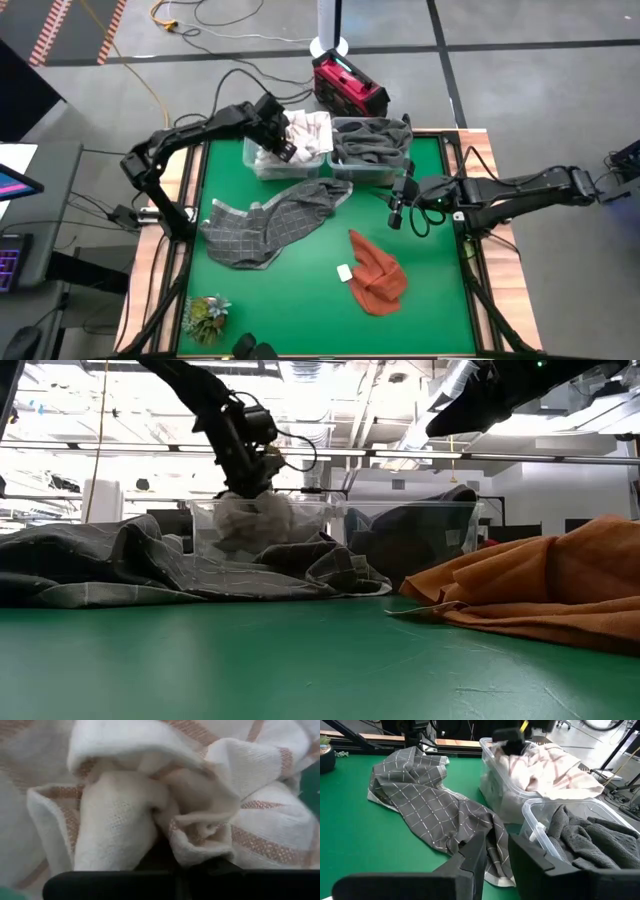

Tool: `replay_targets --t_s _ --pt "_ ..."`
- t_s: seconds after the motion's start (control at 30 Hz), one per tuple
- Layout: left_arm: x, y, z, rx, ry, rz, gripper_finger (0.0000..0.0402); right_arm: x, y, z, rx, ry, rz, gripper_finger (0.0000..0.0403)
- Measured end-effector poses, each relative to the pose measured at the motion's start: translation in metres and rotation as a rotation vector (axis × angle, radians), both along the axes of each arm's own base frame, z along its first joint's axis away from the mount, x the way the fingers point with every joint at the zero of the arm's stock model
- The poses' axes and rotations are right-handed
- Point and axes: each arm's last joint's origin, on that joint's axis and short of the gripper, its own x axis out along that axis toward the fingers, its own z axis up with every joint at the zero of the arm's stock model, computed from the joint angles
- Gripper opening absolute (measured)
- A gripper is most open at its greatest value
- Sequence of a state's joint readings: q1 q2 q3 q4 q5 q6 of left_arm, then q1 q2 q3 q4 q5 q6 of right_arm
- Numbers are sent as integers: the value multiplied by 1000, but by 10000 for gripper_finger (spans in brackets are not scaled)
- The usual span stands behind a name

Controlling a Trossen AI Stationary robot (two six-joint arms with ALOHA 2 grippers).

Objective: Sort towels by color in basket
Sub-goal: Put the white towel into the left transparent bin

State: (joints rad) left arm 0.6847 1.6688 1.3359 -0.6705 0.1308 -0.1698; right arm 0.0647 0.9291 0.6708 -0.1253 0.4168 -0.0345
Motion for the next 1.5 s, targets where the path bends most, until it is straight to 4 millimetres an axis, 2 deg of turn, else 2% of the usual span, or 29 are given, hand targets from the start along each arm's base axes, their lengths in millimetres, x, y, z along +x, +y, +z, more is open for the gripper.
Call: replay_targets --t_s 0.2,0.4,0.5,0.73,0.9,1.07,1.27,1.37,1.5 --pt "-3 -9 -27 12 73 -12 8 0 0 0 0 -1 0 113" --pt "-2 -19 -36 54 145 -136 10 0 0 0 -1 0 -1 113" --pt "0 -22 -34 73 167 -167 30 0 0 0 -1 0 -1 113" --pt "12 -32 -8 90 191 -241 129 0 0 0 -2 1 0 113" --pt "16 -42 23 103 232 -344 180 0 0 0 -4 3 1 113" --pt "15 -46 60 142 246 -400 189 0 0 0 -3 2 1 113" --pt "10 -39 90 349 347 -408 190 0 0 0 -1 2 0 113" --pt "8 -35 92 399 370 -433 190 0 0 0 0 1 -1 113" --pt "5 -32 74 304 350 -503 190 0 0 0 0 1 0 113"
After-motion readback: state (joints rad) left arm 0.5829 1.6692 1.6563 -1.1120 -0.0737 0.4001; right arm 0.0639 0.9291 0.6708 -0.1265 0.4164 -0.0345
